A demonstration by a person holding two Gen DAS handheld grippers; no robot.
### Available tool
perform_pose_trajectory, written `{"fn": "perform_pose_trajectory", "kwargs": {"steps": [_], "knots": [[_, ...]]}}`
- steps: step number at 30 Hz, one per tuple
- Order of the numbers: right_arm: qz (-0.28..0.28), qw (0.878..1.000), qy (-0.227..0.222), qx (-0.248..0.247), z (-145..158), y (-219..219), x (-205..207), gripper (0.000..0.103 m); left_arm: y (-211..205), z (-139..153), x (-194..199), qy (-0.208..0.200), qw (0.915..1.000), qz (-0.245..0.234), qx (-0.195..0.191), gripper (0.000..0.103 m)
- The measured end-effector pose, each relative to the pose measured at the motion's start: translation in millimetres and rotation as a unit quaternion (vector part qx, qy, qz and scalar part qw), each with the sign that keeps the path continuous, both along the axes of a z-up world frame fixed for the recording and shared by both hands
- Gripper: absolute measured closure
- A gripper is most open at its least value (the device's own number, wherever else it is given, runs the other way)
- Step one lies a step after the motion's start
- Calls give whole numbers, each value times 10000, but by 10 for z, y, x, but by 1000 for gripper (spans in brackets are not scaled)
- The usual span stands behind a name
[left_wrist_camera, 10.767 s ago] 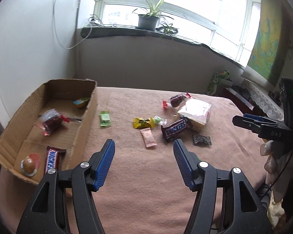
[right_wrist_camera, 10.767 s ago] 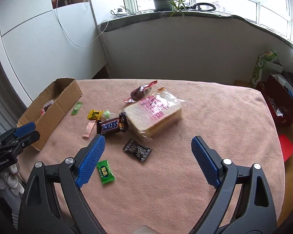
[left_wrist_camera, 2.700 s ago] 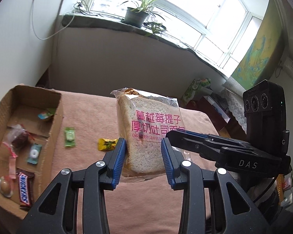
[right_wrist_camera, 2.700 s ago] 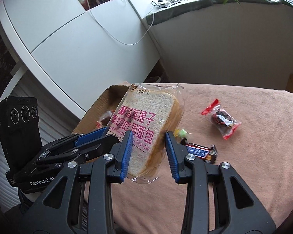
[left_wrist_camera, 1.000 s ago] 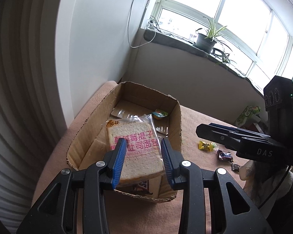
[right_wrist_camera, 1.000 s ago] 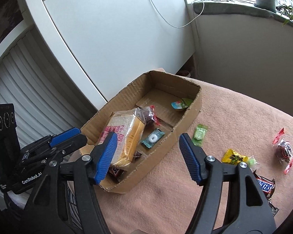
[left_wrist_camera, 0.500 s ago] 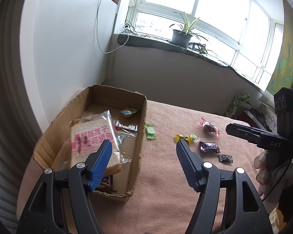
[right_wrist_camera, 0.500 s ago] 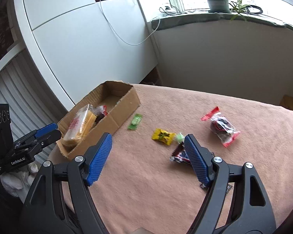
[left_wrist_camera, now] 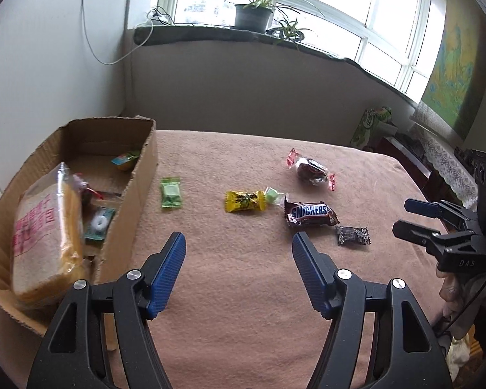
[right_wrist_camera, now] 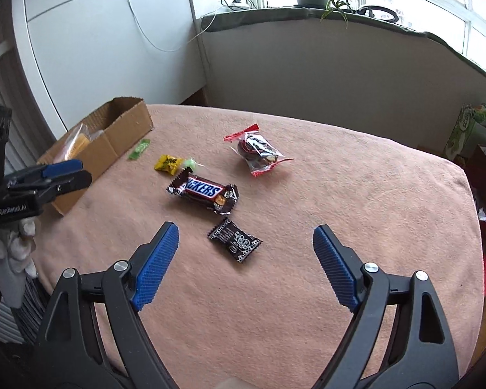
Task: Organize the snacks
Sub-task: 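Move both tools back over the remaining snacks, then grasp the yellow candy with the left tool while the right tool grasps the black-wrapped chocolate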
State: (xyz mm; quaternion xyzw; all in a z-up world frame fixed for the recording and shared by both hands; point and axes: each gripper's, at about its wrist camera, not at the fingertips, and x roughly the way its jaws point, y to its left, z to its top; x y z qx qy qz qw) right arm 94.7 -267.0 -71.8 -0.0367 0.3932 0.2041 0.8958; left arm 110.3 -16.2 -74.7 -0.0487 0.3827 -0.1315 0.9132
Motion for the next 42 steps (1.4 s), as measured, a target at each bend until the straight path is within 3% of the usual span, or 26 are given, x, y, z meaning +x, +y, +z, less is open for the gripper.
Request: {"fn": "perform_pose_trajectory", "kwargs": {"steps": [12, 15, 21, 28, 33, 36, 42], "knots": [[512, 9982, 315, -66, -213, 84, 145, 25, -262, -118, 829, 554, 9980, -92, -293, 65], [552, 9978, 367, -43, -240, 81, 181, 29, -369, -190, 1016, 676, 9973, -113, -266, 68], [657, 9972, 368, 0, -254, 85, 240, 30, -386, -445, 1290, 1289, 9898, -94, -599, 68], [858, 9955, 391, -2, -311, 179, 298, 30, -262, -484, 1224, 1494, 9864, -3, -683, 72], [1008, 9937, 454, -156, -375, 289, 360, 31, -276, -414, 1048, 1349, 9899, -114, -430, 72], [1121, 9920, 488, -310, -408, 345, 395, 42, -350, -367, 941, 1110, 9934, -266, 60, 71], [1224, 9898, 532, -501, -474, 395, 454, 42, -364, -349, 726, 841, 9941, -425, 531, 70]]}}
